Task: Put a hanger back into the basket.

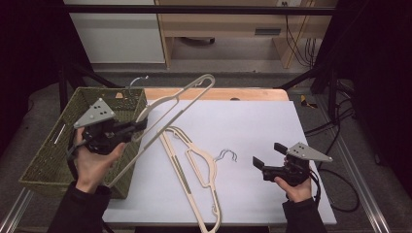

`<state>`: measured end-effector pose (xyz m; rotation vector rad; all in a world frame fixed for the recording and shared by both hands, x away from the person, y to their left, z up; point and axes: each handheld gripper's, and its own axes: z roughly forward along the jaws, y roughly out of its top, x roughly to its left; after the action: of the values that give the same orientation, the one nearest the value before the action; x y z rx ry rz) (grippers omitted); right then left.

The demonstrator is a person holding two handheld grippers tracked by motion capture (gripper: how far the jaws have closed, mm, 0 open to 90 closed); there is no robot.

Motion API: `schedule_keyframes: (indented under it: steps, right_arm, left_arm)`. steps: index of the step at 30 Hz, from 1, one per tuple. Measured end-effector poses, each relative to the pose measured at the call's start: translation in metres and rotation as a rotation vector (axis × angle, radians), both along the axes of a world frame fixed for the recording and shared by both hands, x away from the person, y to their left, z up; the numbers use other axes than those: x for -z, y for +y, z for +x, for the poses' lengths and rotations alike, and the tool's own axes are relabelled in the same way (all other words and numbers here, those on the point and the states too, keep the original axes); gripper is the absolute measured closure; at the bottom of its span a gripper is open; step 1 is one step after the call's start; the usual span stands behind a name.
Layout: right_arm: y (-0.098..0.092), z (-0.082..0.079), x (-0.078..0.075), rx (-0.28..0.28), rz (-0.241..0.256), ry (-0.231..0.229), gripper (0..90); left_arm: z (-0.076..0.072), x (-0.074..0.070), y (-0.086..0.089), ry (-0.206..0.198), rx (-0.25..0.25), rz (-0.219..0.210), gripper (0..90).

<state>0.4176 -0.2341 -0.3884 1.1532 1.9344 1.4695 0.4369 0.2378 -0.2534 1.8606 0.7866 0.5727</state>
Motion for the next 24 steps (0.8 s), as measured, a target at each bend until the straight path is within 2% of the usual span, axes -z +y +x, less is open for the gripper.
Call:
schedule_keyframes:
  steps: [6, 12, 17, 21, 24]
  right_arm:
    - [-0.002, -0.001, -0.001, 0.002, 0.003, 0.002, 6.1]
    - [-0.002, 0.0, -0.001, 0.001, 0.003, 0.0, 6.0]
    - [-0.002, 0.0, 0.0, 0.001, -0.001, -0.002, 6.0]
    - [-0.003, 0.0, -0.001, 0.007, -0.002, -0.005, 5.6]
    - [-0.003, 0.0, 0.0, 0.002, -0.005, -0.005, 5.4]
  left_arm:
    - [0.019, -0.008, 0.026, -0.001, -0.037, 0.016, 86.1]
    - [0.038, -0.008, 0.054, 0.0, -0.093, 0.04, 86.1]
    - [0.051, -0.002, 0.076, 0.015, -0.12, 0.039, 86.1]
    - [0.06, 0.006, 0.091, 0.031, -0.142, 0.074, 86.1]
    - [0.065, 0.011, 0.103, 0.042, -0.154, 0.075, 86.0]
